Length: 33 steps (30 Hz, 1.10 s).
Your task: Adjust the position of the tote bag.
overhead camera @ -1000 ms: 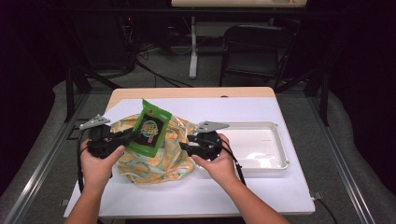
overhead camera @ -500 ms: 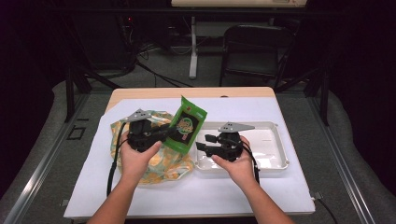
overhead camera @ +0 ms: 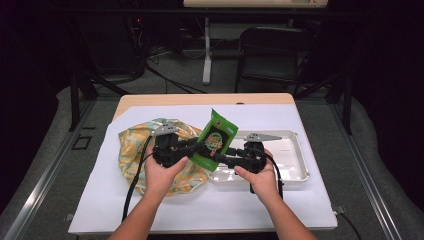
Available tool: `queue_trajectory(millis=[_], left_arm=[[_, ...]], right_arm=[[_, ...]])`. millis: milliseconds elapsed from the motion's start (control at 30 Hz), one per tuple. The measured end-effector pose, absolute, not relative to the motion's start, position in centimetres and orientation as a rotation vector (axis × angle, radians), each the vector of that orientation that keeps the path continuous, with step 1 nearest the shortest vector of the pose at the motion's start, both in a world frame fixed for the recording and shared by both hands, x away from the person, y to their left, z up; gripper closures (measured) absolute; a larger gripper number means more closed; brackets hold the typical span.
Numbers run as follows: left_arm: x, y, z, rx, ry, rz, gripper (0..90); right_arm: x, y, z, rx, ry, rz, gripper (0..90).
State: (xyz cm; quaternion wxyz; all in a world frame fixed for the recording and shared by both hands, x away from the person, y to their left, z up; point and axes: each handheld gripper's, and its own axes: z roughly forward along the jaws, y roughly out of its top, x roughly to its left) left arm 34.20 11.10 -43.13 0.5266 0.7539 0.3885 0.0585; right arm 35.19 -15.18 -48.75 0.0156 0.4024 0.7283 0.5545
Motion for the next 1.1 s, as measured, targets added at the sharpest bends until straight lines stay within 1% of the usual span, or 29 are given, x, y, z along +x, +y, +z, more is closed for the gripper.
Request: queue_trajectory(millis=[233, 567, 600, 633, 667, 700, 767, 800, 833, 867, 900, 1100], left_arm=[[34.5, 11.0, -43.7, 1.817, 0.939, 0.141, 72.2], [34.8, 10.8, -44.7, 1.831, 0.961, 0.112, 70.5], [34.8, 10.8, -44.7, 1.831, 0.961, 0.112, 70.4], [34.9, 10.6, -44.9, 1.825, 0.964, 0.111, 70.2], [34.9, 10.6, -44.9, 1.825, 0.964, 0.111, 69.9], [34.9, 10.5, -45.1, 1.833, 0.962, 0.111, 69.6], [34.9, 10.3, -45.2, 1.834, 0.958, 0.121, 69.3], [34.9, 10.3, -45.2, 1.834, 0.958, 0.121, 69.1], [34.9, 10.2, -45.3, 1.833, 0.960, 0.116, 68.9], [34.9, 10.2, -45.3, 1.833, 0.960, 0.116, 68.8], [35.0, 10.1, -45.4, 1.835, 0.957, 0.117, 68.7], [35.1, 9.8, -45.8, 1.836, 0.956, 0.111, 68.3]], right_arm=[[35.1, -14.9, -48.9, 1.258, 2.271, 1.688, 45.7], [35.0, -15.8, -49.1, 1.365, 2.175, 1.722, 61.0], [35.0, -15.8, -49.1, 1.365, 2.175, 1.722, 61.0], [35.0, -16.1, -49.0, 1.375, 2.158, 1.721, 65.1], [35.0, -16.1, -49.0, 1.375, 2.158, 1.721, 65.1], [35.0, -16.3, -49.0, 1.389, 2.134, 1.730, 68.9], [35.0, -16.5, -49.0, 1.398, 2.112, 1.738, 71.9], [35.0, -16.5, -49.0, 1.398, 2.112, 1.738, 71.9], [34.9, -16.7, -48.9, 1.405, 2.094, 1.741, 75.2], [34.9, -16.7, -48.9, 1.405, 2.094, 1.741, 75.2], [34.9, -16.9, -48.9, 1.417, 2.084, 1.746, 77.6], [34.9, -17.4, -48.8, 1.440, 2.054, 1.753, 83.8]])
